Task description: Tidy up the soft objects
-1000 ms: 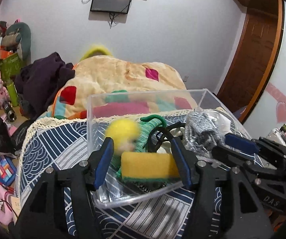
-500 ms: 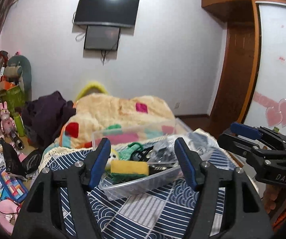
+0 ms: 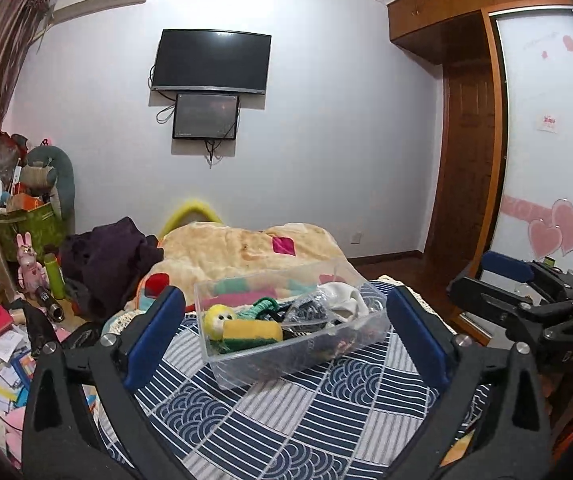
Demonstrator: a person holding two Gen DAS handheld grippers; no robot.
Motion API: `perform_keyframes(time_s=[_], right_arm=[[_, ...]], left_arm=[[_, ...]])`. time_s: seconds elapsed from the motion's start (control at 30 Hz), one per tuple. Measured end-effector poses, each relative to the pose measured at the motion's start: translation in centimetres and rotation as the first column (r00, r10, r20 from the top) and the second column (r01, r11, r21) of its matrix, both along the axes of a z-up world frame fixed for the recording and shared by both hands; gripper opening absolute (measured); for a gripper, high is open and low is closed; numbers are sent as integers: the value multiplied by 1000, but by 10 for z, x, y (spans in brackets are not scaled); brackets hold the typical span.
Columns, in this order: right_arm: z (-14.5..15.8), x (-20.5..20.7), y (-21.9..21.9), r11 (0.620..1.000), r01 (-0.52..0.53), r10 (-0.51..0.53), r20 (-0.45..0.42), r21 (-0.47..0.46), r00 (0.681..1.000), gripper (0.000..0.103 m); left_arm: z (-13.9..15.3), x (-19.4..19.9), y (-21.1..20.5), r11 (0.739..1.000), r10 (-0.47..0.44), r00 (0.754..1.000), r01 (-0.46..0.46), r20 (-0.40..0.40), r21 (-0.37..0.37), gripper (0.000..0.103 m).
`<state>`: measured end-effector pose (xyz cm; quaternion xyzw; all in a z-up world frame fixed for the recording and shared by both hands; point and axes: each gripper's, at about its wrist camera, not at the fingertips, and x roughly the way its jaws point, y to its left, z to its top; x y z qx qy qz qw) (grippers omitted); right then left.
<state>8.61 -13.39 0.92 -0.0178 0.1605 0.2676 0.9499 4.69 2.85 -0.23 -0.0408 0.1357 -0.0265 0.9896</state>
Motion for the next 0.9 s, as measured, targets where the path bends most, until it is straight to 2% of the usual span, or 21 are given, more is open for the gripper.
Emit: perform_keyframes(time_s=[0.9], right_arm=[[-10,-20,-1,1000,0,1,25,-25,1000,103]], left_arm=[[-13,-12,0,1000,-12,1000,12,-8,-24,103]])
